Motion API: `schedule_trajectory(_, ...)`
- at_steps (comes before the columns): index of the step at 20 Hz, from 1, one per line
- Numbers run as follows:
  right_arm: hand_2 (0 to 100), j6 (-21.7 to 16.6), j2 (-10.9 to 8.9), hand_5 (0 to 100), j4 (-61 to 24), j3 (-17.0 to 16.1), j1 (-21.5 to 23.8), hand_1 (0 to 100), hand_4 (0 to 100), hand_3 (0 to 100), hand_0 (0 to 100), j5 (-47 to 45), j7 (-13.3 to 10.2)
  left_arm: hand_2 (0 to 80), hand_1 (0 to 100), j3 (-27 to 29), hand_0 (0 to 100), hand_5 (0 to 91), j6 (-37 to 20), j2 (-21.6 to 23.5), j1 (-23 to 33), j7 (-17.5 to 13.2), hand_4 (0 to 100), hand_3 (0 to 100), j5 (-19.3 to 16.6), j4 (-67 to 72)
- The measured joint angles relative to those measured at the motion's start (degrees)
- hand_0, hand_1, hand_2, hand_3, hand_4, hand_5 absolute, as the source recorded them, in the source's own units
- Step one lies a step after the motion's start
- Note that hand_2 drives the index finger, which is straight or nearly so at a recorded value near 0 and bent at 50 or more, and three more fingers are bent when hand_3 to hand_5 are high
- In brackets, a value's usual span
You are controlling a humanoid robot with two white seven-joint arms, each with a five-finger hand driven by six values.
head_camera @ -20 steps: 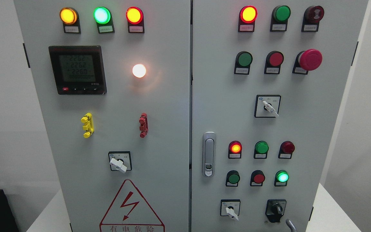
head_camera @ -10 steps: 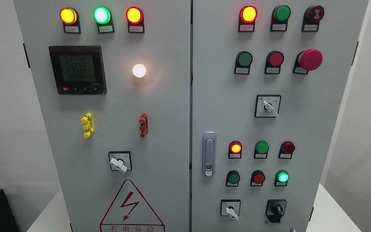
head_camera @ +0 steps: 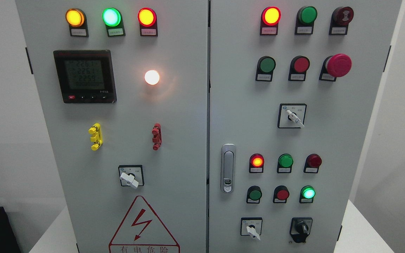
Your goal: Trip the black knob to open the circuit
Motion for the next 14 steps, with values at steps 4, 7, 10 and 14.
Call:
schedule_trajectory(4,0,-0.05,-0.02,0,-0.78,0.03,0.2,9,0,9,7,-0.11,0.02,0.0,39,0.0,12,0.0,0.0,0.0,0.0,0.0,0,0,0.0,0.0)
schedule_trajectory(7,0,-0.21,-0.55,0,-1.39,0.04,1.01,8,0,4,7,-0.12,0.04,0.0,39,0.0,12,0.0,0.0,0.0,0.0,0.0,0,0,0.0,0.0)
schedule_trajectory(10,0,-0.23,-0.9,0,-1.61,0.04,1.09,7,0,3,7,-0.12,0.04,0.0,39,0.0,12,0.0,0.0,0.0,0.0,0.0,0,0,0.0,0.0)
schedule_trajectory(14,0,-0.3,-0.93,0,-1.71,-0.01,1.18,8,0,0,6,-0.12,0.05,0.0,39,0.0,12,0.0,0.0,0.0,0.0,0.0,0,0,0.0,0.0)
